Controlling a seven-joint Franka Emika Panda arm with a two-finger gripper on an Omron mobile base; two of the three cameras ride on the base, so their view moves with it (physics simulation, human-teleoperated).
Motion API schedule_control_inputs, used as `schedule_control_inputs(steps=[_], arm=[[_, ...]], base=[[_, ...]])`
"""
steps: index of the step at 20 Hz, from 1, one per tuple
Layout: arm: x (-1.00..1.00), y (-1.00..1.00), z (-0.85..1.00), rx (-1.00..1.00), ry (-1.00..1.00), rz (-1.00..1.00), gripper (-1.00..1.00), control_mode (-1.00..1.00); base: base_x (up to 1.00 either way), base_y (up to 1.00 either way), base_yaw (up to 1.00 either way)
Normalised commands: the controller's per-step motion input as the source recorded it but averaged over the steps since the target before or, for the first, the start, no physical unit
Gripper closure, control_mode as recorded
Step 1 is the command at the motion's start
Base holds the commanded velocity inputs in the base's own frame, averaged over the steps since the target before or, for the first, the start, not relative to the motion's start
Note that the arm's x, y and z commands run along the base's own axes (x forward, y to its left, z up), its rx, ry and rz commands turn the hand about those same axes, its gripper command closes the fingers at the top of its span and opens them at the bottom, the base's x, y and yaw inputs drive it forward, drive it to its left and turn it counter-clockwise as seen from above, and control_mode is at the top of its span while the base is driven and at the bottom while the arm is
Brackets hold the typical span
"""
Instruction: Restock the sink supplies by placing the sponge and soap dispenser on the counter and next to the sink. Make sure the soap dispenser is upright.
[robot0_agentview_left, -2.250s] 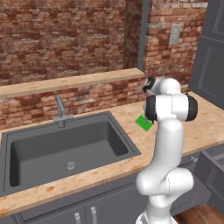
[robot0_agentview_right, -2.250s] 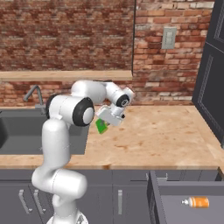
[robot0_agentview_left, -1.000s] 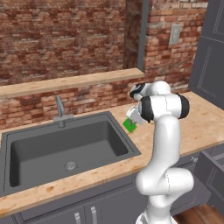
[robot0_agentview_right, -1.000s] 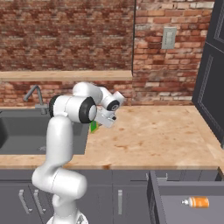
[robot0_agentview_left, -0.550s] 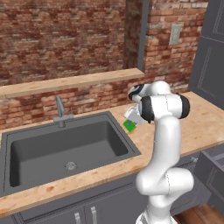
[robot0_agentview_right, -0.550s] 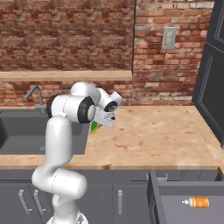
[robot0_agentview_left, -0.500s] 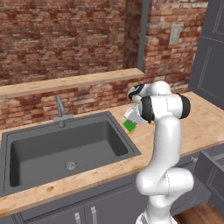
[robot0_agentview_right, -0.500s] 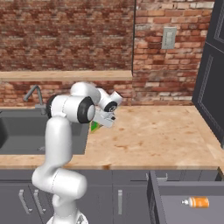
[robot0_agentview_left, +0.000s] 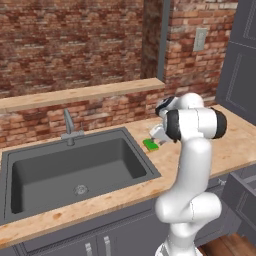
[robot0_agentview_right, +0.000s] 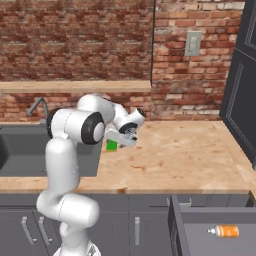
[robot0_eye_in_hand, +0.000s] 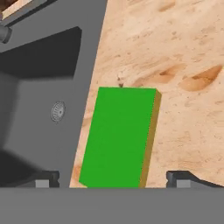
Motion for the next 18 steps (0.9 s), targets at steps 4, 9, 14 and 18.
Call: schedule_control_inputs(steps=[4, 9, 14, 18], arm=[[-0.39, -0.17, 0.35, -0.02, -0.26, -0.18, -1.0, -1.0], [-0.82, -0.05, 0.53, -0.05, -0.32, -0.27, -1.0, -1.0], [-0.98, -0.29, 0.37, -0.06, -0.19, -0.39, -1.0, -1.0], [-0.76, -0.54, 0.27, -0.02, -0.01, -0.53, -1.0, -1.0]], base=[[0.0, 0.0, 0.0], [0.0, 0.0, 0.0], [0.0, 0.0, 0.0], [0.0, 0.0, 0.0]])
